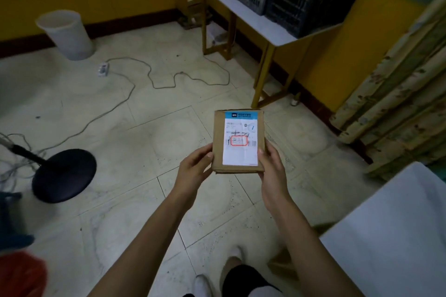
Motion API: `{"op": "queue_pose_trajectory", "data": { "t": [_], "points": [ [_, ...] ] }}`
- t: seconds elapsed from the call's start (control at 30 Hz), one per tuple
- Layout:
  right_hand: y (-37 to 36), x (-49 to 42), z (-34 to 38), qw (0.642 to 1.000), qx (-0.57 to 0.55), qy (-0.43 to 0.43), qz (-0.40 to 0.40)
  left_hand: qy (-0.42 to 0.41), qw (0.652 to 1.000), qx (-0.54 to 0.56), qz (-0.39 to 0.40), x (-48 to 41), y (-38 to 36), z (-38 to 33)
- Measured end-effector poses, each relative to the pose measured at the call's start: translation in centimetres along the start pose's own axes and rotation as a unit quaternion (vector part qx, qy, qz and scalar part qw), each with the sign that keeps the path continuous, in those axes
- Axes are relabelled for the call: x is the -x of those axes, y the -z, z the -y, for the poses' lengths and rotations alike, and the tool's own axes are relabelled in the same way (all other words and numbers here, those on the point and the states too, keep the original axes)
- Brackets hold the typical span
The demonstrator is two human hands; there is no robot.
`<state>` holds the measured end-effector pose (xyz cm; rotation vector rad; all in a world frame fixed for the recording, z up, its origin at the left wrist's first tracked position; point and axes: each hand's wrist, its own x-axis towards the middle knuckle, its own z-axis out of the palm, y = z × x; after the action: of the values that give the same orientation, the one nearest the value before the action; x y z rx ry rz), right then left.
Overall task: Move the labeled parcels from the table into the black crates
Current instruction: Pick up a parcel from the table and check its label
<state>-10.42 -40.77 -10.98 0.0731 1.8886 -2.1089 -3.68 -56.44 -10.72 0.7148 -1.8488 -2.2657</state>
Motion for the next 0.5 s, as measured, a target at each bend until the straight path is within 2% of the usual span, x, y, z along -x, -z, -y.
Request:
{"op": "queue_pose_trajectory", "data": {
  "t": [0.27,0.5],
  "points": [
    [-4.9,-14.5,0.9,1.000,-0.002,0.002,-0.021,-0.007,0.999,-0.034,0.024,-15.1,1.1,-3.7],
    [-9.1,-30.6,5.6,1.000,0.005,0.011,-0.020,-0.018,0.998,-0.054,0.033,-30.9,0.1,-10.4]
  ]
}}
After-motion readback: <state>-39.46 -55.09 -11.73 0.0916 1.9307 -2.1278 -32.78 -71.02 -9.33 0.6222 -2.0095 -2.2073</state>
